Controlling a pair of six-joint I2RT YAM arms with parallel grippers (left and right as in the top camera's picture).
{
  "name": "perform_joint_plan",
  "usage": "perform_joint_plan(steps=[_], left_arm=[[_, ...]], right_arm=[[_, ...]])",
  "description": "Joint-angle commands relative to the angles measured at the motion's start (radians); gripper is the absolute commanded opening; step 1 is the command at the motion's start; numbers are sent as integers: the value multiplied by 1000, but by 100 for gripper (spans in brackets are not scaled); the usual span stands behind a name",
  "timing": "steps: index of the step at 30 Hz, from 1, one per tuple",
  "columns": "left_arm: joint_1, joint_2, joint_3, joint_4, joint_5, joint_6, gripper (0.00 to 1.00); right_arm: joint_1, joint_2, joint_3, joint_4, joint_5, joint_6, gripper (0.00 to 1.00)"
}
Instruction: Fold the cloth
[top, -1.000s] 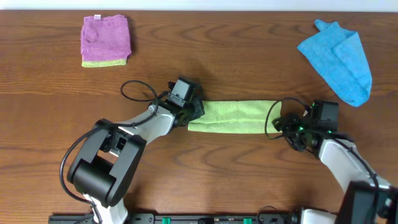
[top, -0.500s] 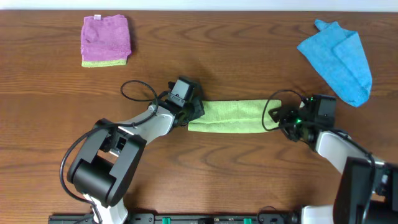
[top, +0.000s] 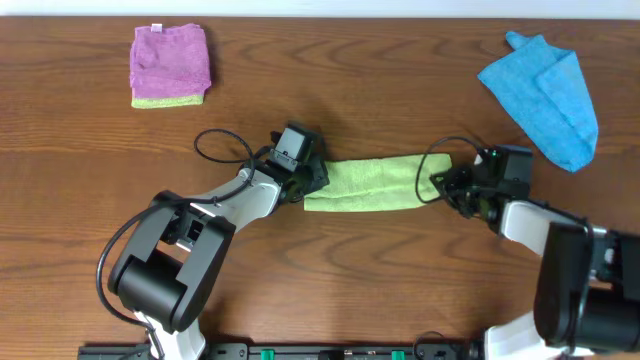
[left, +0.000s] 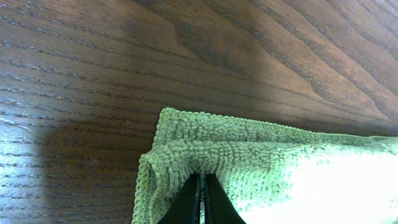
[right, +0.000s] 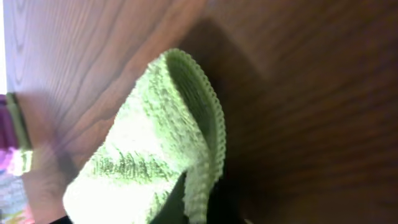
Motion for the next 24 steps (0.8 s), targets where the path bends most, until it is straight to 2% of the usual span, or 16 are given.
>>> perform_joint_plan(steps=[1,7,16,24], left_arm=[[-5,47,0,-17,1,23,6],[-5,47,0,-39,1,22,6],[-4,46,21,-39,25,22,6],[-4,47,45,-40,34,22,6]], right_arm=[[18,60,-48,-32,84,-69,1],[18,-74,-44,-35,50,-158,2],[88,-341,-44,-179,57,-215,1],[230,-375,-41,-168,67,-210,1]])
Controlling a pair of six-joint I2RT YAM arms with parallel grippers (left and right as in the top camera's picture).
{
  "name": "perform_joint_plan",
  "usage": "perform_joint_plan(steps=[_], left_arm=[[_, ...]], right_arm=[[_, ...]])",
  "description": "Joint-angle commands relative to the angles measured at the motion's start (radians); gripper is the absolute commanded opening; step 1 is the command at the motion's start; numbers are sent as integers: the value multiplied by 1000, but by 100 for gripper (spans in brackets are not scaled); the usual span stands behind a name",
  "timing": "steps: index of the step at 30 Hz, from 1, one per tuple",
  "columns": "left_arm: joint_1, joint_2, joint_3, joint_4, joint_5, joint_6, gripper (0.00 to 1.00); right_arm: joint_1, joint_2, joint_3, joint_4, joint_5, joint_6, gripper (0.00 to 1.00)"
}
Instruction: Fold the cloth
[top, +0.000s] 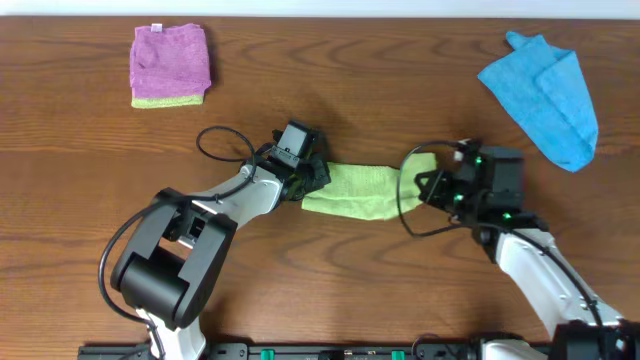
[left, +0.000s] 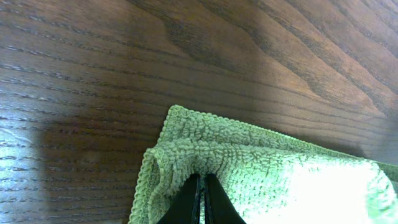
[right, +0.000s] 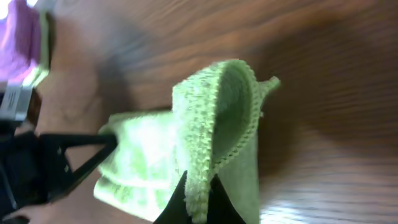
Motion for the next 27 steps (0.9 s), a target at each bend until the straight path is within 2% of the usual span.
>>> perform_joint_plan(steps=[1,10,14,22,27], left_arm=[[-4,31,13,-11,14,22,6],[-4,31,13,-12,15,31,6],[-4,27,28,-37,31,76,6],[-3,27,184,-286,-2,173,6],[-2,27,268,-360,-13,206,6]], right_arm=[[59,-8,0,15,5,-14,2],[187,-8,7,113,48,47,2],[245,-8,29,112,91,47,2],[309,12,93,89,136,46,1],[327,56,131,70,136,34,1]])
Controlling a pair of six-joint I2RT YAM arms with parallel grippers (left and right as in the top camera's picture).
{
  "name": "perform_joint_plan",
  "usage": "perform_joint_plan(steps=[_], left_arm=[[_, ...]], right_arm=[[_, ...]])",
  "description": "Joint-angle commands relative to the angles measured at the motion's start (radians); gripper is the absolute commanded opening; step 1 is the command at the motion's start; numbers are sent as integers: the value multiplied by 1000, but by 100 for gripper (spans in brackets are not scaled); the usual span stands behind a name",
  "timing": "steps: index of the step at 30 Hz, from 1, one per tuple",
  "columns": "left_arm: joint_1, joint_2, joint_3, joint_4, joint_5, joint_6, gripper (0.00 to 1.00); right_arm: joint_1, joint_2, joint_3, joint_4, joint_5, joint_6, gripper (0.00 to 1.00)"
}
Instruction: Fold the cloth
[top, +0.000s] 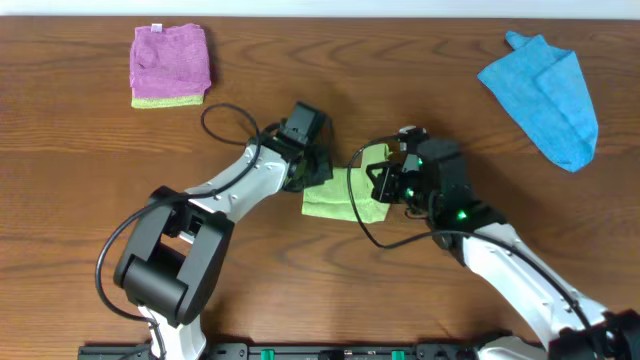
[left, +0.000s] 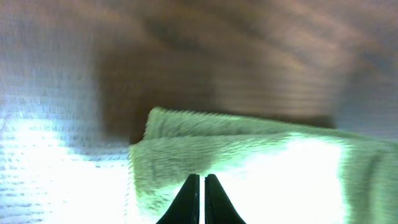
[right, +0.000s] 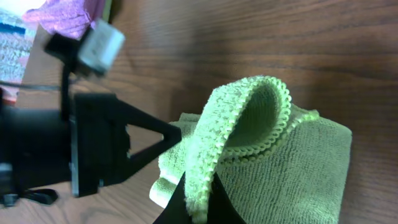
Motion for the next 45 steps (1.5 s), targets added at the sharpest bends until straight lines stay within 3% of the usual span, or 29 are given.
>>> perform_joint_plan(steps=[1,10,24,45], left_arm=[[-1,13,69,-36,-19,54,6],[55,7,166,-159,-72,105,6],[196,-72,167,-170,-133,129,6],[290,-74,167,-218,-161,135,6]], right_arm=[[21,34,43,-11,13,0,1],[72,91,80,-18,10,-3,2],[148,211,161,-10,14,-16,2],[219,369,252,-11,14,-34,1]])
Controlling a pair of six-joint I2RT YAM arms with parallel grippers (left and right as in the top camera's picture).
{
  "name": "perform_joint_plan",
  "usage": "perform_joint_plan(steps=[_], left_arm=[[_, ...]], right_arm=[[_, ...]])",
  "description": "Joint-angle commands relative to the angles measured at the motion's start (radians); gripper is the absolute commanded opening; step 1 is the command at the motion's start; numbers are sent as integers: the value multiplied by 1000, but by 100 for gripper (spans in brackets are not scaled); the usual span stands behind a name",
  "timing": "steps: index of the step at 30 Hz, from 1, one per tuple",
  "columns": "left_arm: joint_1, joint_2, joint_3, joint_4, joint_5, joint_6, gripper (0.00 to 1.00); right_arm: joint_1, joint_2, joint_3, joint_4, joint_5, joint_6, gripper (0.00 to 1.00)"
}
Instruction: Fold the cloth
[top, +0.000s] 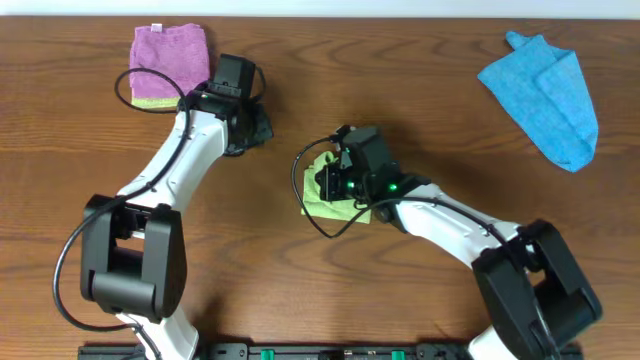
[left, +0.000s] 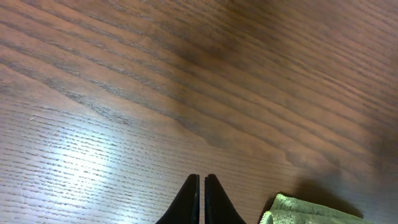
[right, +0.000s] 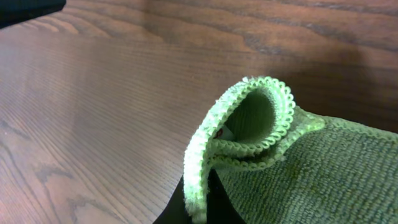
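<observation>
The green cloth (top: 322, 200) lies folded into a small pad at the table's middle. My right gripper (top: 330, 178) is over its left end, shut on the cloth's edge (right: 205, 149), which curls up in a loop between the fingers. Under that loop the rest of the cloth (right: 323, 168) lies flat. My left gripper (top: 258, 130) is up and to the left of the cloth, near the pink stack, shut with nothing in it. In the left wrist view its closed fingertips (left: 200, 186) hover over bare wood, and one cloth corner (left: 305, 211) shows at the bottom right.
A folded pink cloth on a yellow-green one (top: 170, 62) sits at the back left. A crumpled blue cloth (top: 545, 90) lies at the back right. A black cable (top: 305, 195) loops from the right arm beside the green cloth.
My left gripper has let go of the cloth's left end and now sits away to the upper left. My right gripper has moved further left with the held edge, over the cloth's left end.
At first the cloth lay as a long strip, each gripper shut on one end. The right gripper then stood progressively further left with its end lifted, the strip shorter each time. Now the cloth is a small pad, and the left gripper is off it.
</observation>
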Motion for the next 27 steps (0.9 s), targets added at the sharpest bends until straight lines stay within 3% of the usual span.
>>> perform_joint_plan(steps=[1,8,11,22,27], left_arm=[[7,-23,19,-3,-18,11,6],[8,-23,19,-3,-27,11,6],[8,-23,19,-3,-35,11,6],[8,-23,19,3,-42,11,6],[8,-25,19,10,-42,11,6]], right_arm=[[13,5,20,0,5,-24,3],[16,6,20,-7,-11,-24,26],[17,6,20,-6,-44,-24,42],[22,6,20,-7,-173,-31,71],[22,5,20,-11,-194,-31,78]])
